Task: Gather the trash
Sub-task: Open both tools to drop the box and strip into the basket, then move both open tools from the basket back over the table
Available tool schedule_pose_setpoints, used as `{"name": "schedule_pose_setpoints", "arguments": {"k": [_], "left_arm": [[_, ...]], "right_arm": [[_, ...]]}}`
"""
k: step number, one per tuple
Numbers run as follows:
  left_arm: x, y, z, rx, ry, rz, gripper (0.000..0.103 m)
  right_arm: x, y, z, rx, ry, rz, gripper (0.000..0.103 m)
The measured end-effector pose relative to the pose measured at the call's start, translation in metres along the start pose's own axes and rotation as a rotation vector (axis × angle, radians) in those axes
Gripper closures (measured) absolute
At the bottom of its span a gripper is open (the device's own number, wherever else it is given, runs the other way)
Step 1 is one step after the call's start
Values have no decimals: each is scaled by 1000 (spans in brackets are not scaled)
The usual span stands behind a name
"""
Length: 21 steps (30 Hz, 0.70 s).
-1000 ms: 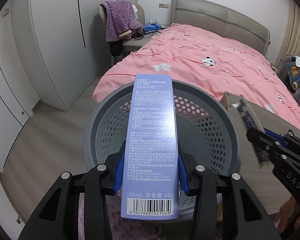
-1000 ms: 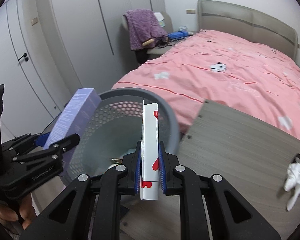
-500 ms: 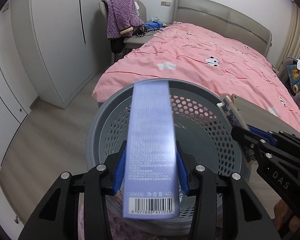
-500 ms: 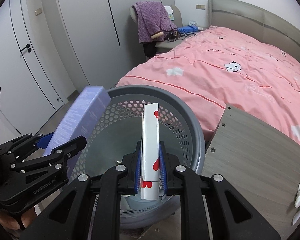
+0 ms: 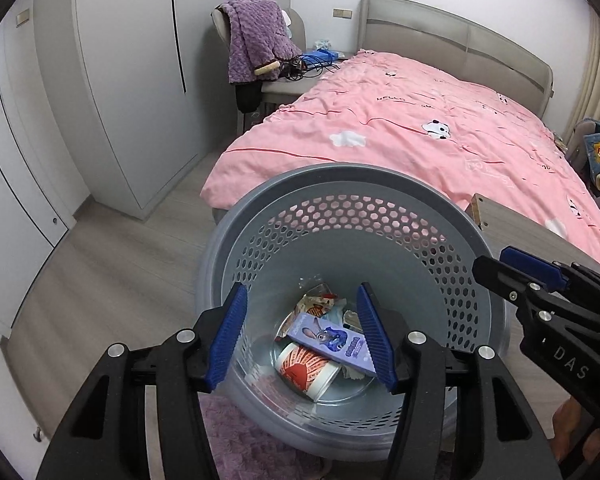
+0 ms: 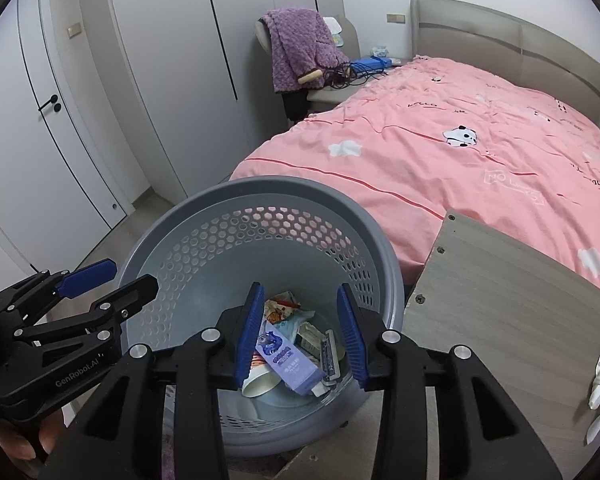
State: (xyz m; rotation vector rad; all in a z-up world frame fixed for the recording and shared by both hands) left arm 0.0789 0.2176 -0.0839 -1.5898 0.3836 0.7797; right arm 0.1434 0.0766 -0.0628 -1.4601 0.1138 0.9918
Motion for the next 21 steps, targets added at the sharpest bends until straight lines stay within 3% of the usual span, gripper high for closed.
{"name": "schedule_pose_setpoints", "arguments": {"k": [8, 21], "left_arm": [[-9, -1, 1, -2, -7, -16, 44], [-21, 0, -3, 5, -9, -31, 36]], "right_arm": [[-6, 1, 1, 0, 4, -12, 63], [-28, 4, -14, 30, 33, -45, 48]]}}
Point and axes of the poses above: each gripper's, at about its wrist camera, not at the fingertips, and x roughly the way its jaws point, z to its left, y to its underside, the point moved 7 cm from there along x, roughly the way its jaws point, and after that the axes turned 8 degrees about -z, right-handed, at the moved point
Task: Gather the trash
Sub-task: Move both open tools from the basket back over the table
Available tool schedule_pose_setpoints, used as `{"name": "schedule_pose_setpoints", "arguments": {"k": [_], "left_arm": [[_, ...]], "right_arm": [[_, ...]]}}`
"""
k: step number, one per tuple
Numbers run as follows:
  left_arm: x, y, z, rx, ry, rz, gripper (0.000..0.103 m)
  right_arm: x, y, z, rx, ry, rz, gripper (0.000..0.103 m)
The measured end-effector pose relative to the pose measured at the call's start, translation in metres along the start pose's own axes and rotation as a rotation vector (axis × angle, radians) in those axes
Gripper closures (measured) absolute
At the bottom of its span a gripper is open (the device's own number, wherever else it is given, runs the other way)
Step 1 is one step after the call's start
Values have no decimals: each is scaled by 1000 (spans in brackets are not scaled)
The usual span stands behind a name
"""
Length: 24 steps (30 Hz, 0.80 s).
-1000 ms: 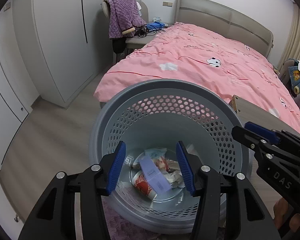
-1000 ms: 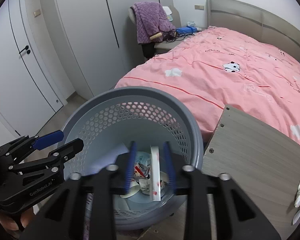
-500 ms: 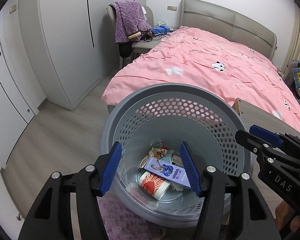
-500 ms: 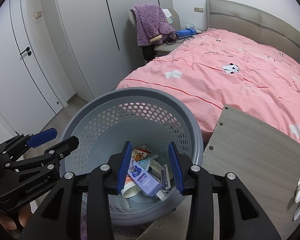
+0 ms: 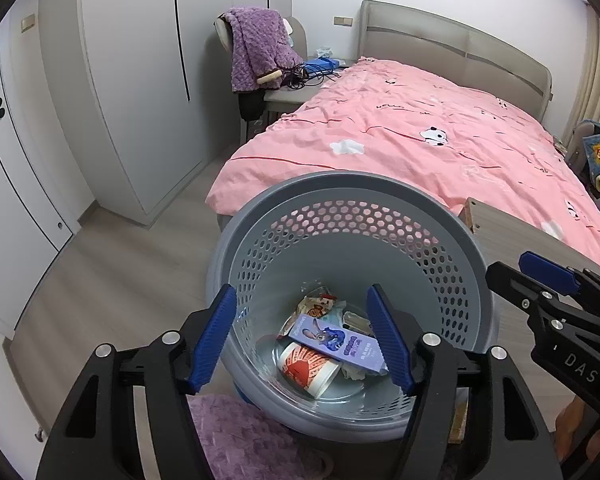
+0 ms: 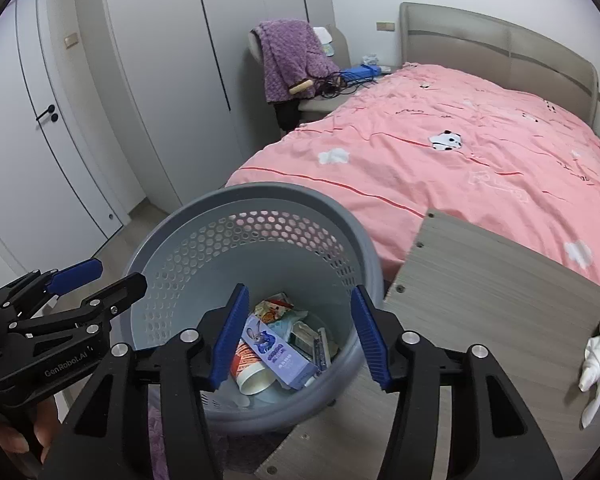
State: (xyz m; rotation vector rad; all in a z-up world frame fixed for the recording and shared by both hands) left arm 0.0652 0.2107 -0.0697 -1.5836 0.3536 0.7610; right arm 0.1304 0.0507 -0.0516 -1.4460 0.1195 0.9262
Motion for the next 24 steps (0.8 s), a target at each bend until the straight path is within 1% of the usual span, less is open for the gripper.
{"name": "schedule_pose_setpoints", "arguments": {"k": [1, 2, 7, 12, 14, 19, 24], "left_arm": [[-1, 0, -1, 0, 1, -3, 34], [-2, -1, -3, 1, 4, -5, 33], [-9, 1, -18, 14, 32, -6, 33], [-15, 3, -42, 31, 71, -4, 32], [-17, 5, -59, 46, 100, -1, 30], [-24, 8, -94, 93, 143, -5, 30], [-29, 8, -132, 141, 179, -7, 30]], "right_arm": [[-2, 1, -2, 5, 3, -2, 48], [-5, 2, -6, 12, 9, -5, 45], [-19, 6, -27, 36, 44, -15, 41], [-41, 12, -63, 71, 106, -37, 35], [-52, 16, -83, 90, 140, -42, 34], [-78, 32, -137, 144, 224, -47, 34], [-110, 54, -207, 207, 342, -45, 34]]}}
Point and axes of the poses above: each gripper's, at about its wrist camera, not at the fingertips, and x roughly the way its jaws point, z to its left, y to its underside, the point moved 7 cm from there along x, roughly the way its jaws point, and after that the axes turned 8 degrees about -z, right-handed, at the moved point
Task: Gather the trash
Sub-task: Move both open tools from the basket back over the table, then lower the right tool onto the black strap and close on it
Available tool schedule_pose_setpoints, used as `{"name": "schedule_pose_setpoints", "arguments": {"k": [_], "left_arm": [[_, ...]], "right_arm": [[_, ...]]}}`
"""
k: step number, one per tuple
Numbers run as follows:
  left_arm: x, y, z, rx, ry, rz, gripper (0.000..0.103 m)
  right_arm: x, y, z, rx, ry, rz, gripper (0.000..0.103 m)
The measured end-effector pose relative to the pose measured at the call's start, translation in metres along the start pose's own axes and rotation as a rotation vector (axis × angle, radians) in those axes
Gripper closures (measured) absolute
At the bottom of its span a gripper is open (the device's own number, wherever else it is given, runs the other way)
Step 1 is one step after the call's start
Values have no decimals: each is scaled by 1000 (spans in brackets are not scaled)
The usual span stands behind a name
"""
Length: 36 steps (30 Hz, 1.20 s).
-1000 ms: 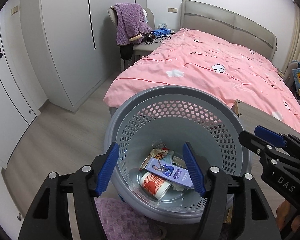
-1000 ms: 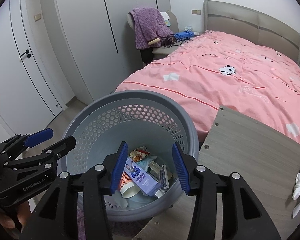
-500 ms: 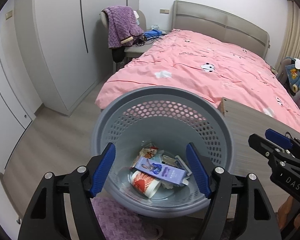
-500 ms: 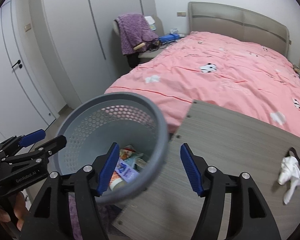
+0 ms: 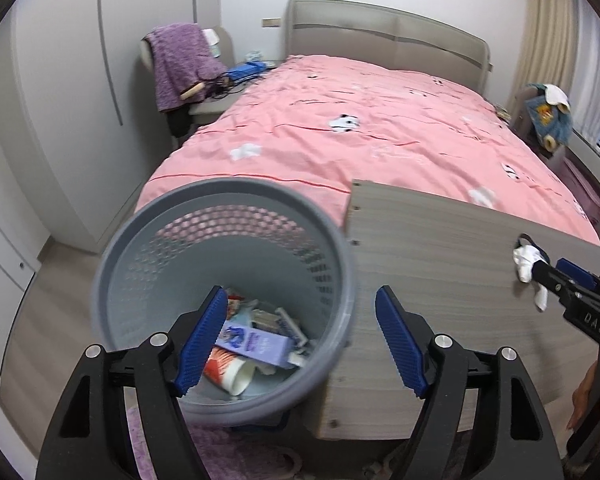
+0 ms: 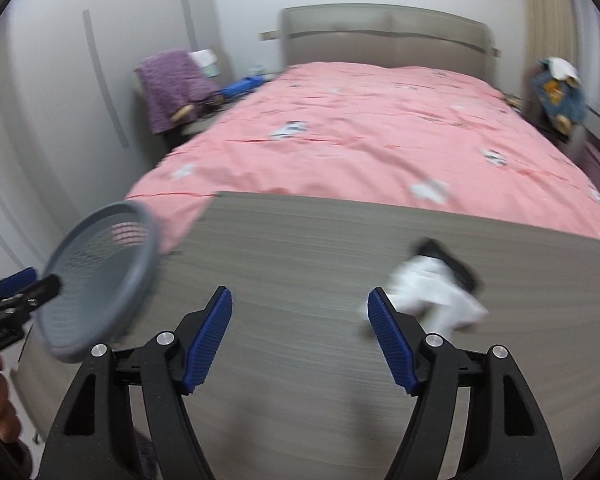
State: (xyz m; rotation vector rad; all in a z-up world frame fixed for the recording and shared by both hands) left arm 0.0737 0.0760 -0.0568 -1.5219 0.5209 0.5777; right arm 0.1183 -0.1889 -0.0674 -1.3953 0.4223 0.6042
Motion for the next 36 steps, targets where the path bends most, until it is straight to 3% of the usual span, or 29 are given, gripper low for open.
{"name": "schedule_pose_setpoints", "arguments": {"k": [6, 10, 17, 31, 36], "left_arm": [[3, -6, -43, 43, 33, 1, 28], [7, -10, -73, 81, 45, 3, 28], [11, -9, -110, 134, 47, 19, 28], [23, -4, -128, 163, 42, 51, 28], [26, -3, -130, 166, 45, 58, 28]], "right_arm": [[-4, 3, -76, 35, 97, -4, 34], [5, -1, -101, 35, 115, 4, 34], [30, 0, -114, -4, 83, 54, 34], [61, 3, -121, -66, 62, 123, 36], [67, 4, -117, -71, 40, 141, 44]]}}
Point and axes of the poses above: each gripper's, at about its wrist camera, not at the fingertips, and x roughly the way its jaws point, z to its left, y to its underside, the point moved 7 cm from there along x, roughly the way its jaws point, and after that the axes turned 8 degrees about -z, right-handed, at the moved point
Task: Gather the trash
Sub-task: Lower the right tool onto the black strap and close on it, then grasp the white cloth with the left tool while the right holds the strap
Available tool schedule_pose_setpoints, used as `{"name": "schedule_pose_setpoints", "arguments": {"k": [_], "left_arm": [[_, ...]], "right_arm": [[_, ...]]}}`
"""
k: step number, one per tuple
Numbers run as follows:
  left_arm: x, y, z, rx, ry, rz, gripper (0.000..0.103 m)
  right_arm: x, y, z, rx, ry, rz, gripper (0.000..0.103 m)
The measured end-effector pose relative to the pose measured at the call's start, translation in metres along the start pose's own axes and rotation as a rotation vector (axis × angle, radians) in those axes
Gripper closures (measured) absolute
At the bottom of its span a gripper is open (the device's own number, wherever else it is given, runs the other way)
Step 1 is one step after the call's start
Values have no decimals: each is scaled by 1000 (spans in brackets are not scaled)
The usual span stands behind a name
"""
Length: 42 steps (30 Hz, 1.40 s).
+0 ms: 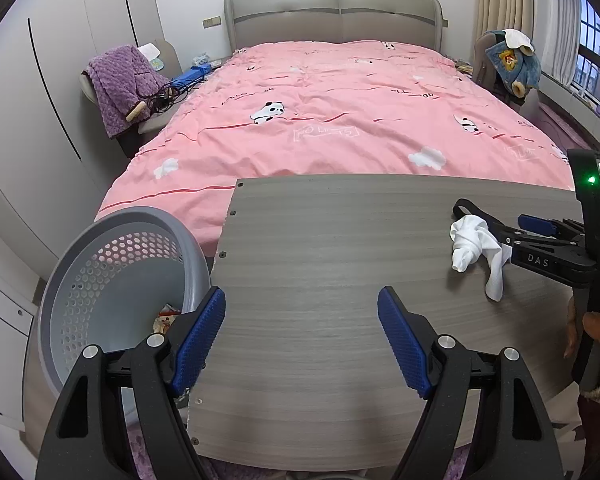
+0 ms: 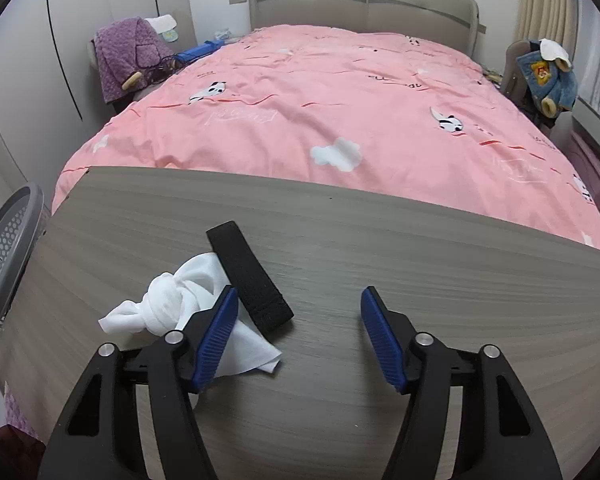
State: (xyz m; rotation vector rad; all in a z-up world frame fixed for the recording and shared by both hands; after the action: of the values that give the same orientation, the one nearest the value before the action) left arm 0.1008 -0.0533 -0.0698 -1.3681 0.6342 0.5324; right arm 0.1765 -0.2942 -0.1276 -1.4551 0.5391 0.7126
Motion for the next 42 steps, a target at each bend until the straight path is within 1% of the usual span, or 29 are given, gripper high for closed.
{"name": "schedule_pose_setpoints", "arguments": {"k": [1, 3, 4, 5, 6, 7, 10, 11, 18, 22, 29, 30, 35, 42], "left_arm": [[0, 1, 0, -1, 1, 2, 28], [0, 1, -1, 0, 4, 3, 28], [0, 1, -1, 1, 5, 3, 28], [0, 1, -2, 2, 6, 2, 28], [0, 0, -2, 3, 7, 1, 28], [0, 0, -3, 3, 9, 0, 28], [0, -3, -8, 8, 20, -4, 28], [0, -4, -11, 12, 23, -7, 28], [8, -8, -32, 40, 67, -8, 28], [14, -13, -54, 41, 136, 1, 28], [33, -18, -113, 77, 264, 35, 28], [35, -18, -118, 81, 273, 39, 28], [54, -20, -146, 108, 291, 55, 28], [85, -19, -165, 123, 296, 96, 28]], "right_arm": [[1, 0, 1, -2, -2, 1, 46], [3, -1, 3, -4, -12, 4, 53], [3, -1, 4, -4, -15, 5, 56], [4, 0, 5, -6, -19, 8, 62], [4, 0, 6, -5, -25, 8, 71], [4, 0, 7, 0, -31, 9, 75], [2, 0, 5, 19, -39, -3, 80], [1, 0, 4, 25, -38, -8, 85], [-16, 8, -20, 117, -14, -44, 86], [-31, 18, -37, 171, 6, -62, 86], [-58, 37, -54, 240, 26, -87, 86], [-60, 39, -55, 243, 29, -89, 86], [-72, 48, -64, 268, 44, -98, 86], [-75, 57, -72, 301, 44, -97, 86]]}}
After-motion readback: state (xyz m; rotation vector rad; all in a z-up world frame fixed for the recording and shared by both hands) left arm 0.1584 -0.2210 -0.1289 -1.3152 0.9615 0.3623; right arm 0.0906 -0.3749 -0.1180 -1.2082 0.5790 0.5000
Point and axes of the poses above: each gripper's, at about its wrist camera, not at the fingertips, and x roughly the way its jaws point, z to its left, y to its underside, the point moved 7 cm from there along x, roughly the way its jaws point, and after that the axes turned 8 degrees about -z, right-handed, at the moved point
